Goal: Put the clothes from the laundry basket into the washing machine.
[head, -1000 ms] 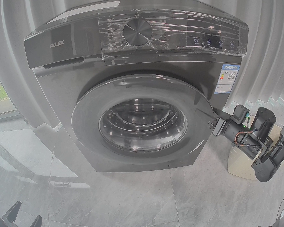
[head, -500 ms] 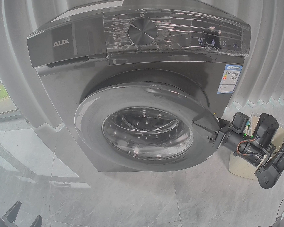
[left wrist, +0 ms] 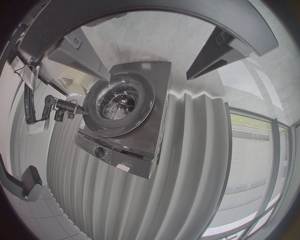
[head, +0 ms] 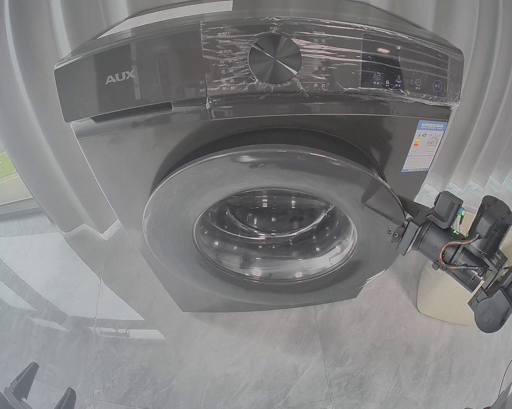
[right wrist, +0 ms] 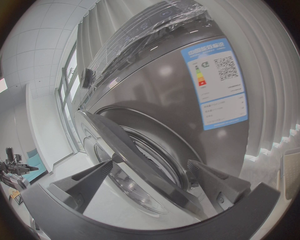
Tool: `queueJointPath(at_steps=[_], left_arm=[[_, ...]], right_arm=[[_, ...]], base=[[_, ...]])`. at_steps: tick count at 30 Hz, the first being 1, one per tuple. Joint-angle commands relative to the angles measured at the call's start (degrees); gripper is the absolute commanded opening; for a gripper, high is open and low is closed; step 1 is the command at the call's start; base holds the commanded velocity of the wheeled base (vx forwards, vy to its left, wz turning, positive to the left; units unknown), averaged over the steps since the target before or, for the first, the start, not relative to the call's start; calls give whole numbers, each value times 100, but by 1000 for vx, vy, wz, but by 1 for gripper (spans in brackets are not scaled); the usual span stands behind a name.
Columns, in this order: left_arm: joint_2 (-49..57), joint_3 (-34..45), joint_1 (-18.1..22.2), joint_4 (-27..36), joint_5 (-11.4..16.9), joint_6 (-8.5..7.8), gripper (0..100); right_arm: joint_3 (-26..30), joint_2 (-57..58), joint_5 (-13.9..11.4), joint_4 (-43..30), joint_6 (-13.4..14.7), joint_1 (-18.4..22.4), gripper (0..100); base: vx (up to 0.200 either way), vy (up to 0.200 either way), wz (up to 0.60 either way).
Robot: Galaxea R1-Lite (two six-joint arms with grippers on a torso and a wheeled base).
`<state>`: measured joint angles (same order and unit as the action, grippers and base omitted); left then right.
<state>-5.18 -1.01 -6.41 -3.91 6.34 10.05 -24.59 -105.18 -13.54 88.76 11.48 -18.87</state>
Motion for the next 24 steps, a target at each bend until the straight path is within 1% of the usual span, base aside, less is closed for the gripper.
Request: queueJointPath(at_steps=[1,3,5,8,9,10,11,12,13,14,15,16,17,18,19,21,24], left_arm=[[-9,101,0,-4,-1,6,100],[-9,101,0,-4,-1,6,100],[-9,101,0,-4,-1,6,100],[-9,101,0,-4,-1,6,100],[-9,101,0,-4,-1,6,100],[-9,101,0,-4,-1,6,100],[-9,101,0,-4,-1,6,100],[-9,101,0,-4,-1,6,100],[-9,101,0,-4,-1,6,100],[-9,101,0,-4,-1,6,100],[-9,101,0,-4,-1,6,100],[-9,101,0,-4,-1,6,100],[-9,101,0,-4,-1,6,100],[-9,101,0,-4,-1,6,100],[-9,101,0,-4,-1,6,100],[-9,101,0,-4,-1,6,100],[-9,101,0,-4,-1,15,100]], right_arm=[[103,244,-17,1,-67,208,100],[218,296,-61,1,-146,217,100],[376,384,-193,1,-226,200,100],[763,666,-773,1,-419,173,100],[877,745,-904,1,-454,182,100],[947,789,-984,1,-472,200,100],[1079,920,-1142,-8,-489,200,100],[1140,991,-1221,-8,-489,200,100],[1140,991,-1221,-8,-489,200,100],[1334,1114,-1397,-8,-489,156,100],[1404,1149,-1493,-8,-489,147,100],[1474,1184,-1678,-8,-480,121,100],[1527,1184,-1810,-8,-480,103,100],[1527,1184,-1810,-8,-480,103,100],[1562,1166,-1968,-8,-463,68,100],[1545,1140,-1950,-8,-436,33,100],[1474,1105,-1933,1,-428,85,100]], base=[[0,0,0],[0,0,0],[0,0,0],[0,0,0],[0,0,0],[0,0,0],[0,0,0],[0,0,0],[0,0,0],[0,0,0],[0,0,0],[0,0,0],[0,0,0],[0,0,0],[0,0,0],[0,0,0],[0,0,0]])
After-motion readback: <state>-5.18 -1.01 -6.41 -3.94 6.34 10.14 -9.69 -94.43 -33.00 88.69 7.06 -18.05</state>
